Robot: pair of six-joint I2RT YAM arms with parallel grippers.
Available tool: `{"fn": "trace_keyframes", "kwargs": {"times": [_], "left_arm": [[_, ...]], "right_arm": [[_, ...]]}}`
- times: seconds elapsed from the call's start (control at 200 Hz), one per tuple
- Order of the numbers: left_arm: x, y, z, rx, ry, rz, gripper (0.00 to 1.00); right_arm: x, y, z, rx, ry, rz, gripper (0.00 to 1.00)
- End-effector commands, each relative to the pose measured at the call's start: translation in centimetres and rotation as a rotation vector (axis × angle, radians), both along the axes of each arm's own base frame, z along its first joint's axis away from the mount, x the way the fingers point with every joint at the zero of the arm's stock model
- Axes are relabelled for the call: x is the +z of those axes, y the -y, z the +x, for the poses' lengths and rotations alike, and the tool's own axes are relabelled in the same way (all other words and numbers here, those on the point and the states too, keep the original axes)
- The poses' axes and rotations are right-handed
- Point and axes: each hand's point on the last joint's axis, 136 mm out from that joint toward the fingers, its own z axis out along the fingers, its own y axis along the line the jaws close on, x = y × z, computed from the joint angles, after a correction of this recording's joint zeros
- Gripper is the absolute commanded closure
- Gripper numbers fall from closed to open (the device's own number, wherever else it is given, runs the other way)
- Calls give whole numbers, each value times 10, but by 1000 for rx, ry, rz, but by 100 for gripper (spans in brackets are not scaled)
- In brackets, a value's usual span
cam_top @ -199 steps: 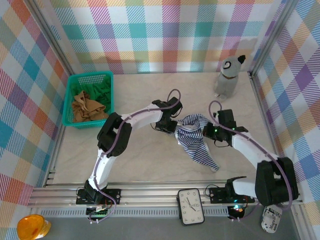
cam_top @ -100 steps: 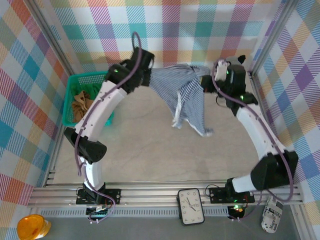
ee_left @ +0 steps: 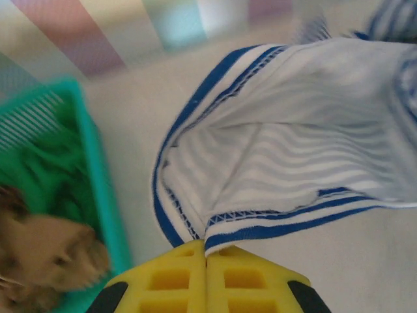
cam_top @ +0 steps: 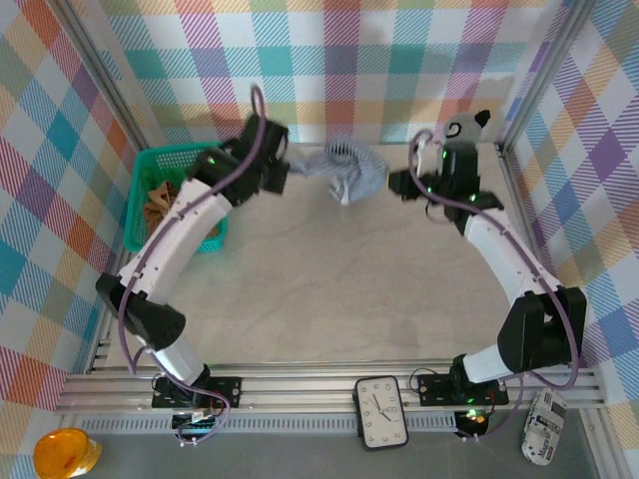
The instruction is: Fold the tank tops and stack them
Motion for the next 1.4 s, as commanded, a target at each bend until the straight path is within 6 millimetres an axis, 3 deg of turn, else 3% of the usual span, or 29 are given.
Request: {"fn": "trace_keyframes", "kwargs": {"times": [0.0,0.055,0.115,0.185,0.265,0.4,0.495,0.62,0.81,0.95,1.08,1.295,1.35,1.395], "left_arm": [[-69,47,-43,-76,-151,-146,100],[-109,56,-66,-71,-214,-150,100],[-148,61,-87,-56,-276,-149,100],[-175,56,-104,-12,-312,-132,100],[-192,39,-113,67,-314,-97,100],[-189,3,-116,178,-265,2,100],[-177,-17,-115,217,-220,77,100],[-175,-19,-117,211,-222,47,100],[-186,-18,-122,205,-263,41,100],[-197,-20,-128,210,-299,54,100],[-201,-22,-130,217,-308,62,100],[-208,-29,-132,228,-326,74,100],[-208,-30,-133,231,-329,79,100],[-208,-32,-133,235,-332,81,100]], "right_arm": [[-78,18,-52,-41,-212,-104,70],[-108,34,-79,-90,-321,-162,71],[-123,47,-100,-132,-397,-211,71],[-126,53,-115,-157,-421,-216,72],[-119,37,-126,-105,-410,-157,70],[-110,-5,-137,-16,-354,-114,65],[-108,-36,-132,10,-335,-97,55],[-109,-69,-111,-16,-328,-40,46],[-119,-96,-63,101,-175,-276,39],[-128,-121,-42,256,-88,-425,36],[-152,-130,-34,379,-64,-565,35],[-178,-136,-38,503,-78,-639,35],[-187,-132,-37,506,-91,-680,39],[-190,-127,-32,486,-87,-712,50]]}}
